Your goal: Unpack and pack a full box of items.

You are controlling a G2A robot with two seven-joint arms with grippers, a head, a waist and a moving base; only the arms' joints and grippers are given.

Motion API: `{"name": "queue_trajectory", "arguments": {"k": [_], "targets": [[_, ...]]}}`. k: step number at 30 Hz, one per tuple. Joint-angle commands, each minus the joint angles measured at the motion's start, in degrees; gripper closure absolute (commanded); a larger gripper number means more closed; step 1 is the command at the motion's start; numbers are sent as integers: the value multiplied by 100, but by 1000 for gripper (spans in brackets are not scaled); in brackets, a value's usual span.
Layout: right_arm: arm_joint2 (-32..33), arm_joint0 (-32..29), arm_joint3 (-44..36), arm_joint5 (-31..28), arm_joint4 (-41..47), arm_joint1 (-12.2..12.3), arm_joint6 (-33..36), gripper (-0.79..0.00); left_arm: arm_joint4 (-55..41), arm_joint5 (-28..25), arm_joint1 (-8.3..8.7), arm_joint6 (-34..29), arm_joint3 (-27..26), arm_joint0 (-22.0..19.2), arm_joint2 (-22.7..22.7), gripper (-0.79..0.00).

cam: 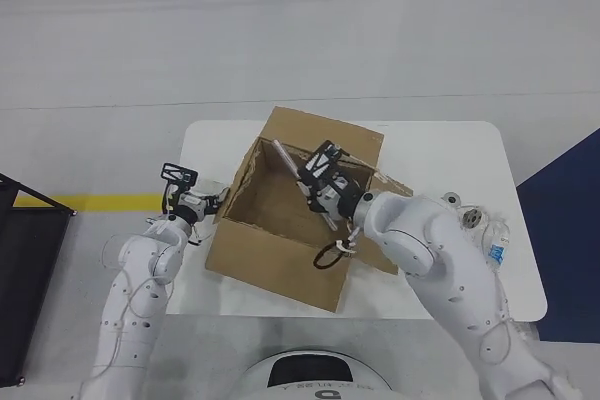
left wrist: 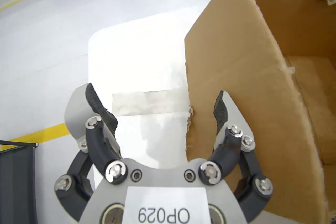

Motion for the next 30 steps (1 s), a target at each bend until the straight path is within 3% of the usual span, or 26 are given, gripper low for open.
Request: {"name": "queue_trajectory", "arguments": {"k": [1, 10, 15, 22, 30], "targets": [[-238, 224, 282, 63, -65, -47, 58, 0, -9, -7, 13, 34, 29, 1, -25, -785], [-1290, 1090, 1433, 84, -324, -303, 687, 0, -154, 96, 65, 140, 19, 22, -223, -785], [-1727, 1611, 2194, 373, -376, -497, 1057, 0, -191, 134, 83, 182, -25, 43, -239, -785], [-2206, 2230, 3339, 593, -337, -801, 1110, 0, -248, 219, 93, 274, -46, 73, -182, -785], [-2488, 2536, 4309, 717, -135, -1085, 868, 0, -285, 288, 107, 379, -77, 105, -131, -785]]}}
